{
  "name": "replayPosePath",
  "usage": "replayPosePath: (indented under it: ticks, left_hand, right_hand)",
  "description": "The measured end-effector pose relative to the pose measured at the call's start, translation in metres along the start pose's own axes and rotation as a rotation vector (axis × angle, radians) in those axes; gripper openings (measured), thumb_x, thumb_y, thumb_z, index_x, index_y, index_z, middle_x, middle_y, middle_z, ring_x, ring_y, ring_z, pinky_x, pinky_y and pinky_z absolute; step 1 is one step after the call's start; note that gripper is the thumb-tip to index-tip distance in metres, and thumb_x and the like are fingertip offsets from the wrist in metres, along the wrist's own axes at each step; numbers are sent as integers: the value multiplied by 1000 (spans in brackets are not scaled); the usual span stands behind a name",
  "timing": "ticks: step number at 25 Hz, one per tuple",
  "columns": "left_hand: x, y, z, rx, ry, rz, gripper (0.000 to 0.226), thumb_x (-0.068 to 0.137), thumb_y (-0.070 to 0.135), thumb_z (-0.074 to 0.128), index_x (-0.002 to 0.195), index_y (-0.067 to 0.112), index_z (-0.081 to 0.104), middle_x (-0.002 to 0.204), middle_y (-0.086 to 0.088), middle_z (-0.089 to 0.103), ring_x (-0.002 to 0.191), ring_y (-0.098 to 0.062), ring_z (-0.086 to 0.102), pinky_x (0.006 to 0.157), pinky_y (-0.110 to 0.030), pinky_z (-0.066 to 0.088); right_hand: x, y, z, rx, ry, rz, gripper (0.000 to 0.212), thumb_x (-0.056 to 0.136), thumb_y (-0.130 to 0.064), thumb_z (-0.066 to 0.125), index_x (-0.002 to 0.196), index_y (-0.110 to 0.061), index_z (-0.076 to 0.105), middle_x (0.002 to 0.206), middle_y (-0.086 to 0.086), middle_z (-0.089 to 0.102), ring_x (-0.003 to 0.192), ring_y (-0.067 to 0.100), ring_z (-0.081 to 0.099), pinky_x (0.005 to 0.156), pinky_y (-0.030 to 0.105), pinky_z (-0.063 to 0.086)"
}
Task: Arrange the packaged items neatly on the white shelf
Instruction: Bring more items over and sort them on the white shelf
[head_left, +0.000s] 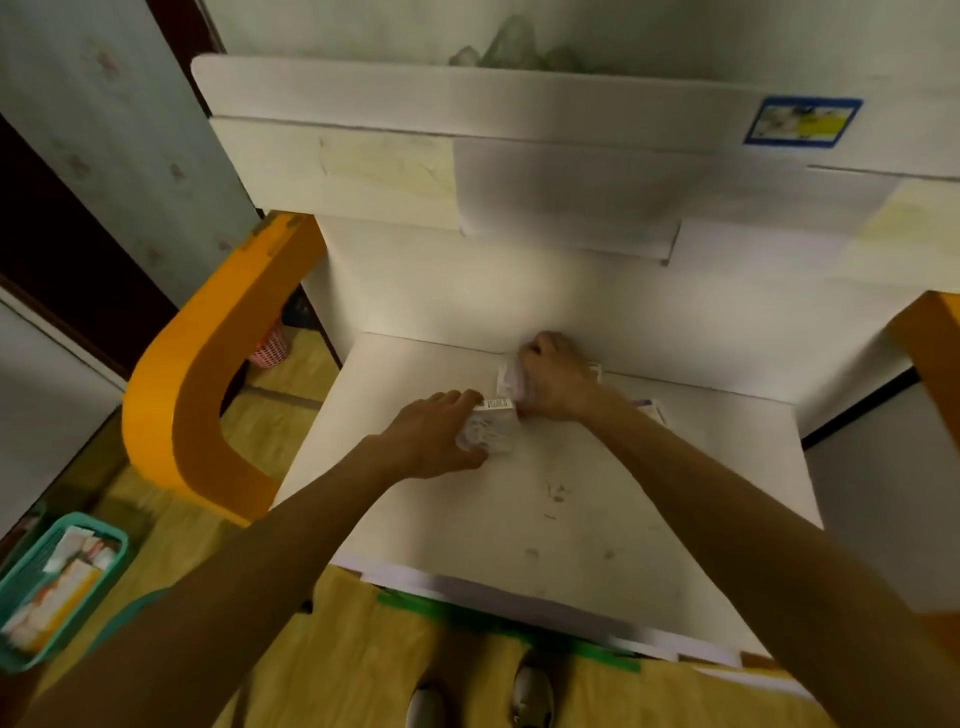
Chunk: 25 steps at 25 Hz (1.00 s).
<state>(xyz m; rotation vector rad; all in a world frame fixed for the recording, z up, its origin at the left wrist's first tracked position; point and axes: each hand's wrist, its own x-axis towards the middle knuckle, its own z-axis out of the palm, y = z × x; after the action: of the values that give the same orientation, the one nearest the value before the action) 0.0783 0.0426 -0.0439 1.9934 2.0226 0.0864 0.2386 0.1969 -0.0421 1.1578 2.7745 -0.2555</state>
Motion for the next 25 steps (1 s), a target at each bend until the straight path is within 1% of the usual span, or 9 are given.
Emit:
replayPosePath:
  ticks: [3, 5, 8, 11, 14, 16, 18, 22, 25]
  left_hand:
    - [-13, -23, -8, -1, -31, 19, 80, 80, 64, 67, 142, 25, 36, 128, 2, 57, 100, -14, 56, 77, -30, 49]
    - [-15, -41, -16, -12, -57, -8, 79, 80, 66, 67, 141, 27, 37, 126, 2, 58, 96, -12, 54, 75, -28, 47]
    - [-9, -60, -24, -51, -37, -60, 79, 78, 66, 69, 140, 27, 40, 127, 0, 59, 103, -19, 59, 83, -33, 51]
    - [4, -51, -26, -242, 84, -70, 76, 76, 63, 72, 138, 27, 45, 130, 0, 60, 109, -21, 60, 85, -32, 50]
    - [17, -18, -31, -402, 233, -41, 76, 76, 61, 72, 139, 26, 47, 130, 1, 60, 111, -23, 60, 85, -32, 48]
    - [23, 10, -34, -439, 298, 20, 77, 72, 68, 69, 136, 31, 48, 128, 6, 61, 110, -20, 61, 87, -35, 52]
    - [25, 43, -39, -461, 318, 105, 75, 68, 72, 68, 131, 36, 49, 125, 11, 62, 109, -15, 62, 89, -39, 54]
    - [25, 121, -59, -590, 368, 192, 76, 66, 63, 77, 130, 38, 45, 122, 12, 64, 105, -13, 64, 89, -37, 54]
    - [20, 189, -73, -645, 435, 216, 84, 65, 62, 81, 134, 36, 42, 128, 8, 63, 105, -14, 65, 90, -35, 55]
  right_hand:
    - [-16, -8, 0, 52, 43, 144, 96, 66, -56, 82, 141, -8, 44, 145, 14, 39, 133, 34, 37, 108, 42, 36]
    - [-31, -8, 5, 116, 104, 190, 100, 64, -54, 83, 143, -10, 42, 147, 11, 41, 136, 32, 38, 111, 43, 34]
    - [-56, -14, 8, 199, 246, 201, 103, 67, -45, 84, 151, -13, 33, 154, 10, 40, 141, 30, 37, 117, 45, 30]
    - [-85, -23, 7, 310, 478, 276, 95, 68, -35, 86, 148, -11, 39, 149, 8, 46, 135, 26, 44, 111, 42, 40]
    - [-118, -24, -5, 376, 586, 326, 86, 75, -37, 82, 146, -12, 41, 147, 6, 48, 131, 22, 47, 104, 32, 40]
    - [-140, -16, -19, 364, 613, 361, 88, 76, -42, 81, 148, -14, 39, 149, 4, 45, 129, 22, 49, 100, 33, 44]
    - [-167, -1, -34, 338, 655, 404, 90, 77, -47, 79, 150, -13, 37, 152, 3, 41, 130, 23, 49, 98, 35, 47]
    - [-226, 31, -65, 284, 759, 480, 90, 84, -59, 69, 153, -14, 33, 157, 5, 35, 139, 24, 41, 108, 38, 44]
    - [-282, 57, -90, 231, 835, 500, 88, 88, -70, 57, 155, -19, 32, 159, 4, 34, 139, 23, 42, 105, 37, 44]
